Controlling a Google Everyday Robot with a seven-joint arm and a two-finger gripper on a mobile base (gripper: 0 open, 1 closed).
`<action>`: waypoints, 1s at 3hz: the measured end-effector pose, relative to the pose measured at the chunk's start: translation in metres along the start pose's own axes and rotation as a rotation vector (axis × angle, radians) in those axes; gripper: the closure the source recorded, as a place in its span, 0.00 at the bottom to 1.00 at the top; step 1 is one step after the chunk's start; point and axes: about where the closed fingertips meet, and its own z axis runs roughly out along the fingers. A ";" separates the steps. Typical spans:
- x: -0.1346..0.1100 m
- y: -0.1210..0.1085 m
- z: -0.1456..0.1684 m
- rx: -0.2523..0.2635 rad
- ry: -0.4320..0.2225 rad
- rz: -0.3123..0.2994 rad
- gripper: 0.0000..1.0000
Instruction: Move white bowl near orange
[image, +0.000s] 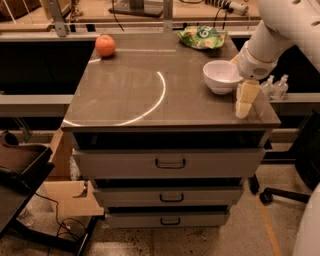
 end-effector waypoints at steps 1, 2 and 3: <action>-0.008 0.002 0.006 -0.047 0.049 -0.104 0.00; -0.008 0.002 0.006 -0.047 0.049 -0.105 0.00; -0.008 0.002 0.009 -0.049 0.048 -0.105 0.18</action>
Offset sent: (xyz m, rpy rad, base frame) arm 0.0006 0.0073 -0.0034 -0.0637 0.0291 0.0741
